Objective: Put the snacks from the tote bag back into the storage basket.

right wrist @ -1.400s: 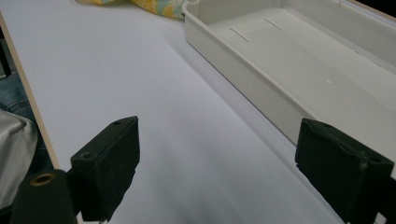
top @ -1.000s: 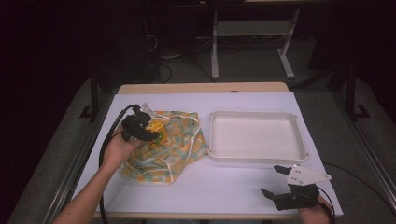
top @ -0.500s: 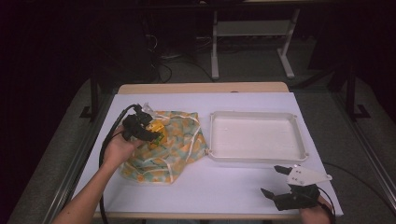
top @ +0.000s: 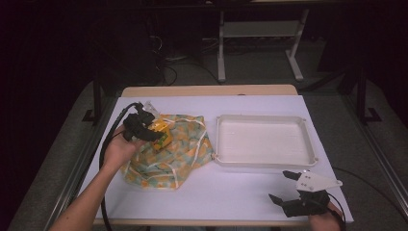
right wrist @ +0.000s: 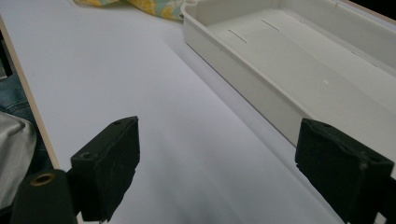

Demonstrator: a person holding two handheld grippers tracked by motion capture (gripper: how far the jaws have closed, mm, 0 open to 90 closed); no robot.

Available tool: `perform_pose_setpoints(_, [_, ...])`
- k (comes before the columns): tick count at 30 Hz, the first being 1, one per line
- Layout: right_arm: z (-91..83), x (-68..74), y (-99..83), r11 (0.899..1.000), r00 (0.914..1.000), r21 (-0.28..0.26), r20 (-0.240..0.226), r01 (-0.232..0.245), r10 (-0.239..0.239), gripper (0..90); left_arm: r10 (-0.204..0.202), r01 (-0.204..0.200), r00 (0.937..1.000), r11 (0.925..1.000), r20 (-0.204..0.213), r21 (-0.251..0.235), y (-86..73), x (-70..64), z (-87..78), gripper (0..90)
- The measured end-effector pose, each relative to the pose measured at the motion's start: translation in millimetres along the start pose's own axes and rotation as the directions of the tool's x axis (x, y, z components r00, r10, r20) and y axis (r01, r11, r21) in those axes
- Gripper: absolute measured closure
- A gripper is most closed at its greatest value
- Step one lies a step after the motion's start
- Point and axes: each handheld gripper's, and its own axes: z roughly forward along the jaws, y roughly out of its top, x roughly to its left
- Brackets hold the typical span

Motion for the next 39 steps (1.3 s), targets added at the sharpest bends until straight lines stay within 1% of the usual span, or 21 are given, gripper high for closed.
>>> perform_pose_setpoints(3, [0.0, -0.5, -0.1, 1.0, 1.0, -0.003, -0.001, 0.0, 0.0, 13.5, 0.008, -0.008, 1.0, 0.9999, 0.003, -0.007, 2.3, 1.3, -4.7, 50.5])
perform_pose_setpoints(4, [0.0, -0.7, -0.1, 1.0, 1.0, -0.004, 0.0, 0.001, -0.001, 13.5, 0.0, 0.001, 1.0, 0.9999, 0.004, -0.012, 2.8, 1.2, -6.0, 50.6])
perform_pose_setpoints(6, [0.1, -0.9, -0.1, 1.0, 1.0, -0.005, 0.0, 0.001, -0.001, 13.4, 0.007, -0.007, 1.0, 0.9998, 0.002, -0.016, 4.1, 3.1, -9.7, 50.6])
perform_pose_setpoints(7, [0.1, -0.9, 0.0, 1.0, 1.0, -0.003, 0.001, 0.002, -0.002, 13.5, -0.001, 0.001, 1.0, 0.9998, 0.005, -0.021, 4.6, 3.4, -11.2, 50.6])
perform_pose_setpoints(10, [0.3, -0.8, 0.0, 1.0, 1.0, -0.004, 0.001, 0.002, -0.002, 13.4, 0.003, -0.003, 1.0, 0.9998, 0.002, -0.021, 6.8, 5.8, -16.8, 50.6])
perform_pose_setpoints(14, [1.0, -0.6, 0.0, 1.0, 1.0, 0.001, -0.003, -0.002, 0.002, 13.4, 0.0, 0.0, 1.0, 0.9994, -0.001, -0.034, 10.4, 7.9, -23.1, 50.6])
perform_pose_setpoints(16, [1.0, -0.7, 0.1, 1.0, 1.0, 0.0, -0.003, -0.002, 0.002, 13.5, 0.007, -0.007, 1.0, 0.9993, -0.002, -0.038, 12.6, 8.5, -26.0, 50.6])
perform_pose_setpoints(20, [0.7, -1.3, -0.3, 1.0, 1.0, -0.002, -0.002, 0.0, 0.0, 13.4, 0.014, -0.014, 0.9999, 0.9989, -0.008, -0.044, 17.2, 7.4, -30.8, 50.6])
perform_pose_setpoints(22, [0.4, -0.9, -0.3, 1.0, 1.0, -0.002, -0.001, -0.003, 0.003, 13.5, 0.008, -0.008, 1.0, 0.9986, 0.002, -0.052, 19.0, 6.7, -32.4, 50.6])
perform_pose_setpoints(25, [0.4, -0.7, -0.3, 1.0, 1.0, -0.005, -0.001, -0.001, 0.001, 13.5, 0.024, -0.024, 0.9997, 0.9983, 0.007, -0.054, 21.9, 6.5, -34.1, 50.6])
perform_pose_setpoints(27, [0.5, -0.7, -0.2, 1.0, 1.0, -0.004, -0.001, 0.002, -0.002, 13.5, 0.02, -0.02, 0.9998, 0.9984, 0.007, -0.052, 23.9, 4.7, -34.9, 50.6])
perform_pose_setpoints(29, [0.5, -0.5, -0.1, 1.0, 1.0, -0.004, -0.002, 0.0, 0.0, 13.5, 0.031, -0.03, 0.9995, 0.998, 0.01, -0.055, 26.1, 4.6, -35.7, 50.6])
perform_pose_setpoints(37, [0.8, -0.8, -0.2, 1.0, 1.0, 0.0, -0.004, -0.004, 0.004, 13.5, 0.03, -0.028, 0.9991, 0.9971, 0.03, -0.071, 34.3, -0.6, -40.2, 50.6])
perform_pose_setpoints(38, [0.8, -1.0, -0.2, 1.0, 1.0, -0.001, -0.004, -0.003, 0.003, 13.5, 0.048, -0.046, 0.9985, 0.9963, 0.025, -0.072, 36.2, -0.5, -41.1, 50.6])
perform_pose_setpoints(39, [0.7, -0.9, -0.2, 1.0, 1.0, -0.002, -0.004, -0.004, 0.004, 13.5, 0.049, -0.047, 0.9985, 0.9963, 0.025, -0.072, 37.4, -1.4, -41.9, 50.6])
